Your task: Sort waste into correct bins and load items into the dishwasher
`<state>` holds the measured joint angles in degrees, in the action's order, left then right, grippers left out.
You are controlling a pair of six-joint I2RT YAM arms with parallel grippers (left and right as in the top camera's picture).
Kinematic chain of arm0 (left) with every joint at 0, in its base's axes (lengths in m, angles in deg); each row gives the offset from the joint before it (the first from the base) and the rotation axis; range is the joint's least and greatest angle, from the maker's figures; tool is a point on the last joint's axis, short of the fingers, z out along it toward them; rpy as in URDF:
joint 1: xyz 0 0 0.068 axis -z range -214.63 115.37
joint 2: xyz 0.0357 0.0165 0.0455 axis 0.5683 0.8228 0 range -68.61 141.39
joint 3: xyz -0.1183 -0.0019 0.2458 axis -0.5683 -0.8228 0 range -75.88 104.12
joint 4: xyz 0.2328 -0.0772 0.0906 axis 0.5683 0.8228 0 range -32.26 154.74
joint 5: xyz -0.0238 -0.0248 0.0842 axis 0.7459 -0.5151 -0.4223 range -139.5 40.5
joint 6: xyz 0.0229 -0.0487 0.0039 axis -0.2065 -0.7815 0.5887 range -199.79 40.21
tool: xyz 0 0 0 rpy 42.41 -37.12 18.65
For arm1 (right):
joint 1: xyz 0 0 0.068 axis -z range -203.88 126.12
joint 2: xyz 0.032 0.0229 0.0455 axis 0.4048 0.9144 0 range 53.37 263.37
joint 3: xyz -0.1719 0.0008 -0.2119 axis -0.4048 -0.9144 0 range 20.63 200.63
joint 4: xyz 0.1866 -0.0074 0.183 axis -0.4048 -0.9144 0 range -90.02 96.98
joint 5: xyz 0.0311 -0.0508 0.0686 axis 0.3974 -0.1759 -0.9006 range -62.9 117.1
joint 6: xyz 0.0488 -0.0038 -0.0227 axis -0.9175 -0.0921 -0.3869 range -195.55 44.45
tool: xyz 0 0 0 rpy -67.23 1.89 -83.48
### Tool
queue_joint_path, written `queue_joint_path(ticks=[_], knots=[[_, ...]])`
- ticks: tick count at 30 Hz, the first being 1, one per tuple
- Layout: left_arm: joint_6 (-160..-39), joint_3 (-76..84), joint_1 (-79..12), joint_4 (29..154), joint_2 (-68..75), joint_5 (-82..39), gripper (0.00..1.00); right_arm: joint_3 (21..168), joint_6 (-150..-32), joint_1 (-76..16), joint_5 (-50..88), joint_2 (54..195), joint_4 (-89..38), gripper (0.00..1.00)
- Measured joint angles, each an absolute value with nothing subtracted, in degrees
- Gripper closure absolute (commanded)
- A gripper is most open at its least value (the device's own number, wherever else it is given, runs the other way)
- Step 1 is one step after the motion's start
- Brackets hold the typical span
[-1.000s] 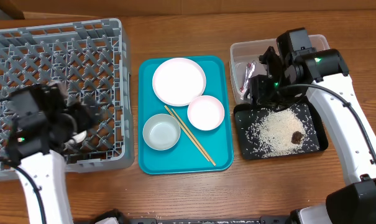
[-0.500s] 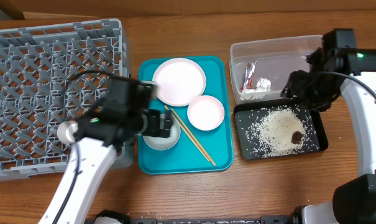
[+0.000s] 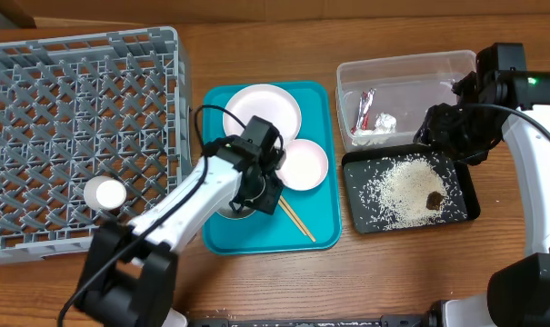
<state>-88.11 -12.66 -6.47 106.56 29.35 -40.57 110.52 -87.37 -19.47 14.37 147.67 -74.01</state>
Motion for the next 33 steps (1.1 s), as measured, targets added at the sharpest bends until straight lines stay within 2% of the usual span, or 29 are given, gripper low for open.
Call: queue_joint_path(ticks=[2,3,5,7,8,16,23,28,33], knots=[[-87.97,-12.69,-6.49,106.56,30.74,-40.59,0.61,110.52,-87.35,-19.47,14.35,147.67,-74.03,0.35],[-88.00,-12.69,-6.49,106.54,31.07,-40.59,0.65,110.52,-87.37,-19.47,14.39,147.67,-74.05,0.35],[-88.04,-12.69,-6.49,106.49,31.18,-40.62,0.83,110.52,-87.37,-19.47,14.37,147.67,-74.05,0.35],[-88.24,-12.69,-6.49,106.45,31.18,-40.73,0.95,110.52,-87.35,-19.47,14.37,147.67,-74.10,0.35],[-88.13,-12.69,-6.49,106.52,31.18,-40.75,0.96,110.52,-87.35,-19.47,14.35,147.67,-74.10,0.35],[-87.78,-9.73,-6.62,109.60,29.52,-42.26,0.96,110.52,-87.37,-19.47,14.37,147.67,-74.71,0.35],[-87.76,1.37,-10.05,119.26,23.51,-44.20,0.96,110.52,-87.35,-19.47,14.37,147.67,-74.69,0.35],[-85.64,9.63,-16.63,119.94,17.61,-43.37,0.96,110.52,-87.30,-19.47,14.39,147.67,-74.71,0.36],[-78.90,14.13,-30.01,117.71,16.38,-35.28,0.96,110.52,-87.32,-19.47,14.37,147.67,-74.69,0.36]])
